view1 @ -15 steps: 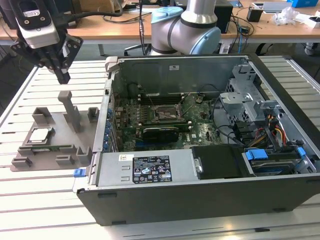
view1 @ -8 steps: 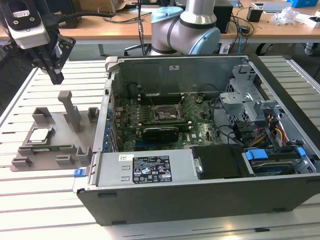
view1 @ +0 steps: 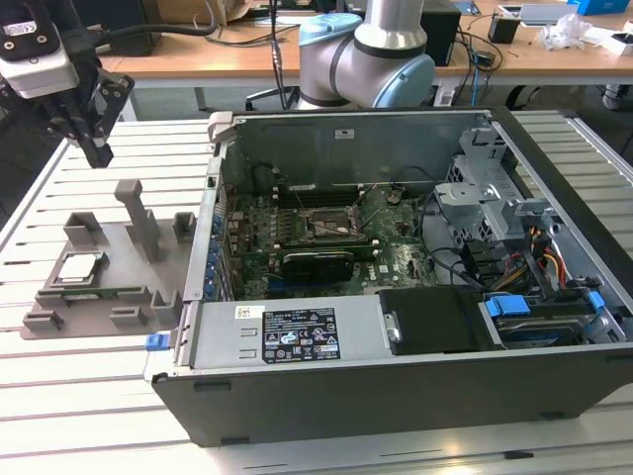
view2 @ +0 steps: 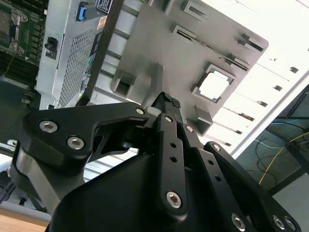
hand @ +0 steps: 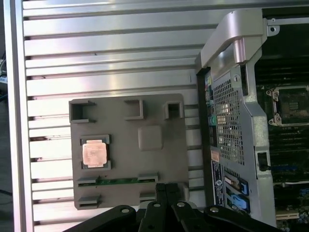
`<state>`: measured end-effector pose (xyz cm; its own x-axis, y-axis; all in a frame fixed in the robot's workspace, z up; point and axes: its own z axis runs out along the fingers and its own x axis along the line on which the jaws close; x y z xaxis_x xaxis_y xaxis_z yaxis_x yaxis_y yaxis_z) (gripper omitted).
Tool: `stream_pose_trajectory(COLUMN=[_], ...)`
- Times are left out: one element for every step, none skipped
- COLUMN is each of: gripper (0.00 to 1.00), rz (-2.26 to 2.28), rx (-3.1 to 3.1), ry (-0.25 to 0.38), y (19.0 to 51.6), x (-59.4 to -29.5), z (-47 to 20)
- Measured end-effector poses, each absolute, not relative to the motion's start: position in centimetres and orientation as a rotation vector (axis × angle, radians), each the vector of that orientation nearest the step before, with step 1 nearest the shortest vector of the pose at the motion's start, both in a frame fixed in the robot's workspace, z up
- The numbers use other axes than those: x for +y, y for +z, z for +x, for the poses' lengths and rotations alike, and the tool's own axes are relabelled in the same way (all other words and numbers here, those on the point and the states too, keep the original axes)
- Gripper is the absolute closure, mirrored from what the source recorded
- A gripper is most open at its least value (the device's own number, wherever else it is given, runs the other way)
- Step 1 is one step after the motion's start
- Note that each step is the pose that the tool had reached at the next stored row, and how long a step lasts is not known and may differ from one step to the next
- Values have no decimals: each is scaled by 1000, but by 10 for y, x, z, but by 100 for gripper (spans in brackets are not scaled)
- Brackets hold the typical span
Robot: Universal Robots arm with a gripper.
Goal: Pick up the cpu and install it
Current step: 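Reach for the cpu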
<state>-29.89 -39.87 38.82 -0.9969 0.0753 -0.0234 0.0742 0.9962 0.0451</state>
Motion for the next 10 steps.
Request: stream_pose_trajectory(gripper=[89,89,89,89,89,89,89,89,89,89], rz=[117,117,117,117,117,117,117,117,117,117], rx=[3114,3114,3114,3114,3114,3114,3114,3114,3114,3114], ry=[69,69,69,69,69,69,69,69,69,69], y=[388,388,388,388,388,388,388,388,388,388], x=[-399,-399,-399,-399,-399,-399,-399,-399,-399,-399], z=[-300,-301,-302,-304,-305,-306,-307,-308,-309,-310])
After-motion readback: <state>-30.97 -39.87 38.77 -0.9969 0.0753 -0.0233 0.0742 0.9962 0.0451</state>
